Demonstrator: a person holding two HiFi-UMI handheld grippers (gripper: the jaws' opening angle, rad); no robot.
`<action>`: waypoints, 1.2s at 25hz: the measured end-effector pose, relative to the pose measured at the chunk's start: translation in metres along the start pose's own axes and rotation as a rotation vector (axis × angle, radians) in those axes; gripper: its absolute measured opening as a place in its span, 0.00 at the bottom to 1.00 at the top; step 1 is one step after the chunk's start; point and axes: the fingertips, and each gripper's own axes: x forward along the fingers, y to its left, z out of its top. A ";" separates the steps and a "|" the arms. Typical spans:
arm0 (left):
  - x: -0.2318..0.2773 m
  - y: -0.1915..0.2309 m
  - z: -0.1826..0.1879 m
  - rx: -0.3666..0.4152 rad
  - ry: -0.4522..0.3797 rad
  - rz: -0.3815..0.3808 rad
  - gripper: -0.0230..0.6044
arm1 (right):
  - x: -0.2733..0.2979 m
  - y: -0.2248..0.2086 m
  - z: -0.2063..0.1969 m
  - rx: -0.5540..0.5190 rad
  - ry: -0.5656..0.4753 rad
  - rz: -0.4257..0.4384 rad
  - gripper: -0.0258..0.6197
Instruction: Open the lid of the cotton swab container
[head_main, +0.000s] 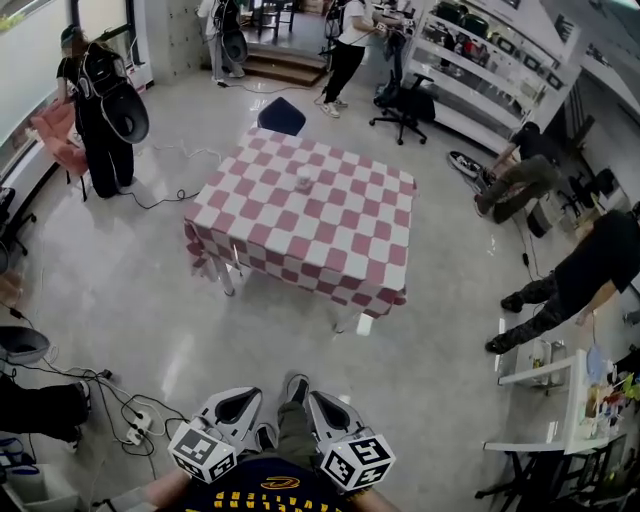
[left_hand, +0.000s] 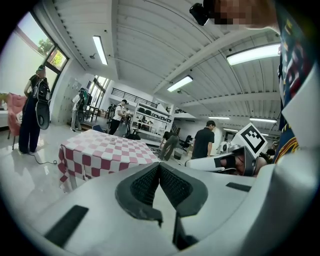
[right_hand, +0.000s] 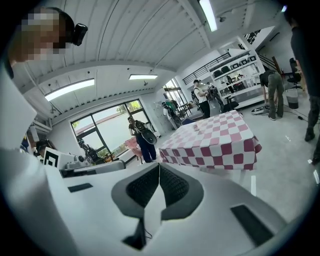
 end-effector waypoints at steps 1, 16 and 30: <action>0.003 0.005 0.002 0.005 0.001 0.007 0.04 | 0.006 -0.002 0.003 0.000 0.000 0.007 0.06; 0.113 0.082 0.055 0.012 -0.013 0.099 0.04 | 0.117 -0.065 0.083 -0.042 0.049 0.112 0.06; 0.200 0.105 0.100 0.049 0.001 0.155 0.04 | 0.165 -0.133 0.152 -0.007 0.027 0.170 0.06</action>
